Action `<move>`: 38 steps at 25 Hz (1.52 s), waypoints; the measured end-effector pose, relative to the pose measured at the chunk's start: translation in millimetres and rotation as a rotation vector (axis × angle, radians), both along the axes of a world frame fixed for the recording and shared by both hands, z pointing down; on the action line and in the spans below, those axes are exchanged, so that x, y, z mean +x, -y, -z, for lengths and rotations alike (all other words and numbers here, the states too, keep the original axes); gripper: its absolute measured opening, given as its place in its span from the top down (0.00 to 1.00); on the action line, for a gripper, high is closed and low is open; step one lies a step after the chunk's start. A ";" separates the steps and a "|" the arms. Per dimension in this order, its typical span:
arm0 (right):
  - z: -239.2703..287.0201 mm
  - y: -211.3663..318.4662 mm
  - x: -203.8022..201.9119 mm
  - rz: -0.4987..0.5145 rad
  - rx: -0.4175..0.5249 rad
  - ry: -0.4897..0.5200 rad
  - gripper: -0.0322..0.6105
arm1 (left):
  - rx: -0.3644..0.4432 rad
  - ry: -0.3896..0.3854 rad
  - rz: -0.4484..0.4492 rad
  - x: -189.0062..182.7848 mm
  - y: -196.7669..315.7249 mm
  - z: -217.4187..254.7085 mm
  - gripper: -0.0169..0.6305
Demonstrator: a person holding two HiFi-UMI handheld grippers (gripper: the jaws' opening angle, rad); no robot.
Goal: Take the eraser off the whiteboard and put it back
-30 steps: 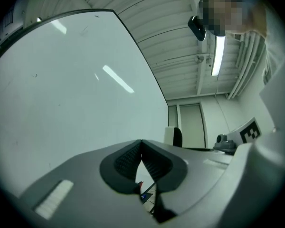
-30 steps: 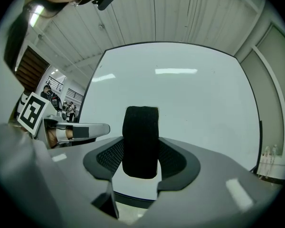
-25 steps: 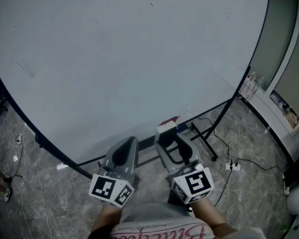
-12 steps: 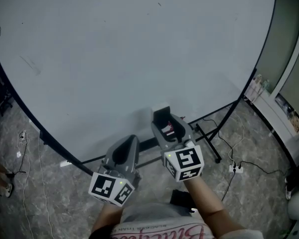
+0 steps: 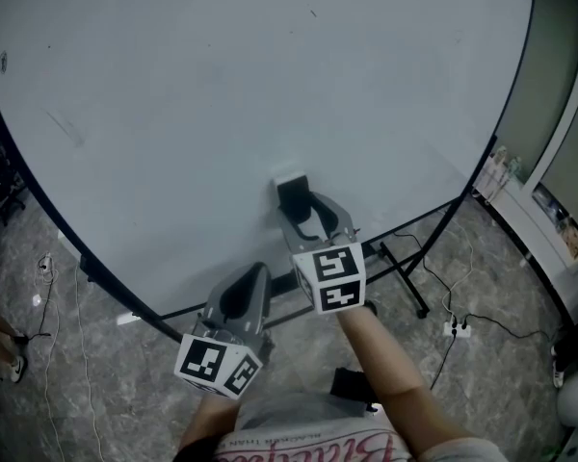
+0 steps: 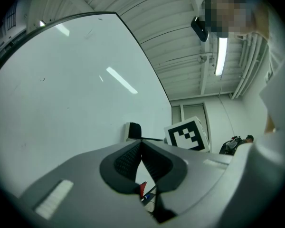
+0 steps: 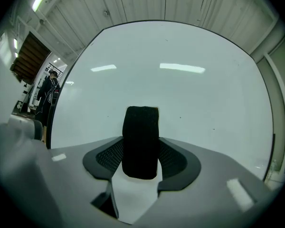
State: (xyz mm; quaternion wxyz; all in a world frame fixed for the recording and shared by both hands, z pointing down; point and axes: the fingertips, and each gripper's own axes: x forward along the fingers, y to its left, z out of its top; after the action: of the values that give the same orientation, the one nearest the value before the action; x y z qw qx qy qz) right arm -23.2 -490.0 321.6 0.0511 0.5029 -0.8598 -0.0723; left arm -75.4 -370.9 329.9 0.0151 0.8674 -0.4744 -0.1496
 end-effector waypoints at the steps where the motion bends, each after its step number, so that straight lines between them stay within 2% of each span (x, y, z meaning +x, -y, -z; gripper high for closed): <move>1: -0.3 1.0 -0.4 0.001 -0.003 -0.003 0.60 | 0.000 0.000 0.000 -0.3 0.1 -0.4 0.97; 13: 0.8 -2.5 1.2 -0.007 0.033 0.003 0.58 | -0.012 -0.007 -0.001 -4.2 3.0 -3.0 0.97; 22: 6.9 -45.9 15.3 0.014 0.053 0.049 0.58 | -0.026 -0.008 -0.004 -3.5 2.7 -7.4 0.97; 25: 3.8 -68.5 16.2 0.047 0.050 0.056 0.69 | -0.025 -0.008 -0.006 -2.4 1.7 -8.0 0.97; 27: 0.6 -81.2 18.2 0.055 0.051 0.047 0.71 | -0.026 -0.007 -0.010 -0.6 0.7 -8.2 0.97; 32: -9.6 -100.0 31.3 0.009 0.045 0.028 0.92 | -0.029 -0.001 -0.023 4.4 -3.5 -10.8 0.97; 38: -26.0 -122.3 40.3 0.030 -0.009 0.111 0.95 | -0.033 0.001 -0.032 8.9 -11.3 -12.3 0.97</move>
State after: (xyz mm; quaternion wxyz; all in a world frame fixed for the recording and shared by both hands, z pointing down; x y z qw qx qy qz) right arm 17.1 -367.6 347.6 0.0047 0.4928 -0.8691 -0.0410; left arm -66.5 -359.6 342.2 0.0314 0.8745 -0.4630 -0.1409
